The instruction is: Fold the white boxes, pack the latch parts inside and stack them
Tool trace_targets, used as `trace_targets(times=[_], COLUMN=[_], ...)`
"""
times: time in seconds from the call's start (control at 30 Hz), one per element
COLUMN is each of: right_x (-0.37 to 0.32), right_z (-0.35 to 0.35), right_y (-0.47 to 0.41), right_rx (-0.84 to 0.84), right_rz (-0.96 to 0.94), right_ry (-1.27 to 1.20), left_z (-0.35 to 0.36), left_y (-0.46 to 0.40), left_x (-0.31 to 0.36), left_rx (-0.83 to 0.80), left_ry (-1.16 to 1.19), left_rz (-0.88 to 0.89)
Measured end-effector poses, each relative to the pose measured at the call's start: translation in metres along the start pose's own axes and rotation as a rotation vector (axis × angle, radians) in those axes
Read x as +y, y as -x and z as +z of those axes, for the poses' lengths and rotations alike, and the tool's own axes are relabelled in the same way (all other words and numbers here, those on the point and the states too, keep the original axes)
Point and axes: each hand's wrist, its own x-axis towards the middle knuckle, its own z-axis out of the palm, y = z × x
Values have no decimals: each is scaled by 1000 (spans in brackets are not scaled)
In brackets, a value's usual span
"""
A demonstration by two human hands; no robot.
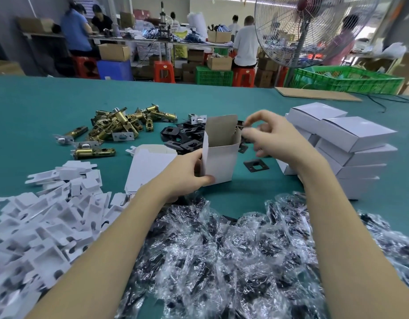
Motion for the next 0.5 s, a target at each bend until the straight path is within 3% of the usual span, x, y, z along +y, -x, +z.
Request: trace_targets(times=[0.07, 0.17, 0.33, 0.5], right_x=[15, 27, 33, 39], right_z=[0, 11, 32, 26], right_y=[1, 2, 1, 2], right_rx=[-170, -363, -388, -511], right_rz=[104, 83, 109, 243], right_ry=[-13, -13, -328, -689], left_z=[1, 0, -4, -7], left_y=[0, -1, -2, -1], left_x=[3, 7, 10, 10], left_rx=[9, 0, -16, -70], left_ry=[33, 171, 495, 490], left_rz=[9, 21, -52, -72])
